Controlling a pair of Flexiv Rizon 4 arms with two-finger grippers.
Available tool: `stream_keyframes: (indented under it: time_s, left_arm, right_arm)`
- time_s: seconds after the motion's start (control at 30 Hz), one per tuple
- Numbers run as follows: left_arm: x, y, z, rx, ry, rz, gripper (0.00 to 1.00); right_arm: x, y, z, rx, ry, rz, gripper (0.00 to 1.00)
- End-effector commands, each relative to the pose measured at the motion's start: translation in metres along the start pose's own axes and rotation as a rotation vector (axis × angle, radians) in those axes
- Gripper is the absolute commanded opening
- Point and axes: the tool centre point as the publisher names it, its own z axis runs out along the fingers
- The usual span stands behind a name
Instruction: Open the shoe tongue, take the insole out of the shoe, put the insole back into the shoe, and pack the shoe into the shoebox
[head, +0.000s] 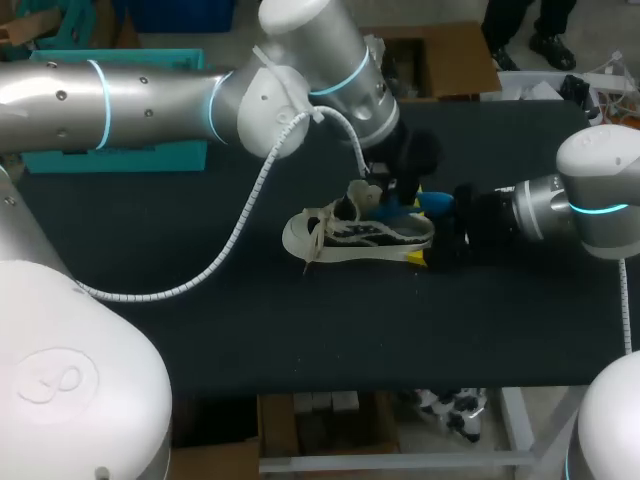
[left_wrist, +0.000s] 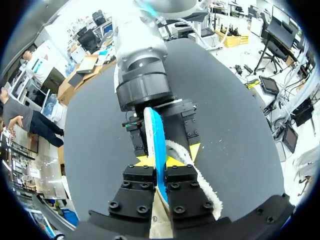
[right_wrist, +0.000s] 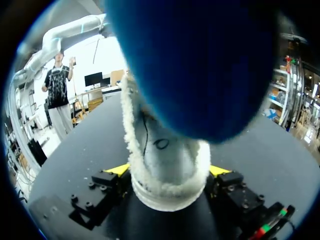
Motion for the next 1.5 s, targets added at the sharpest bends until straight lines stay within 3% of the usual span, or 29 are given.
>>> stream_keyframes:
  time_s: [0.03,0.1,0.13,0.17,0.2,0.43,0.77,0.87,1.37,1.5]
  left_arm:
    - [0.009,-0.001,-0.024,0.099,0.003,0.029,0.00]
    - [0.011,-0.006,-0.031,0.141,0.012,0.049,0.00]
    - [0.011,-0.008,-0.034,0.157,0.014,0.055,0.00]
    - [0.011,-0.011,-0.037,0.174,0.016,0.059,0.00]
    - [0.012,-0.013,-0.040,0.194,0.021,0.070,0.00]
    - [0.007,-0.038,-0.061,0.352,0.042,0.119,0.00]
    - [-0.007,-0.073,-0.093,0.594,0.042,0.176,0.00]
    - [-0.018,-0.082,-0.113,0.684,0.095,0.202,0.00]
    - [-0.018,-0.082,-0.113,0.684,0.095,0.202,0.00]
    - [-0.007,-0.063,-0.131,0.779,-0.048,0.167,0.00]
  right_arm:
    - [0.001,-0.004,0.002,-0.002,-0.004,-0.002,0.00]
    - [0.000,-0.003,-0.001,-0.005,-0.014,-0.004,0.00]
    - [-0.001,-0.002,-0.002,-0.007,-0.015,-0.006,0.12]
    - [-0.002,-0.001,-0.003,-0.009,-0.016,-0.006,0.40]
    - [-0.003,-0.001,-0.004,-0.012,-0.015,-0.007,1.00]
    - [-0.002,0.001,-0.021,-0.003,-0.034,-0.004,1.00]
    - [0.008,0.000,-0.069,0.076,-0.081,0.021,1.00]
    - [0.008,0.003,-0.081,0.101,-0.079,0.016,1.00]
    - [-0.010,0.014,-0.119,0.278,0.008,0.005,1.00]
    - [-0.020,0.017,-0.122,0.303,0.030,-0.005,1.00]
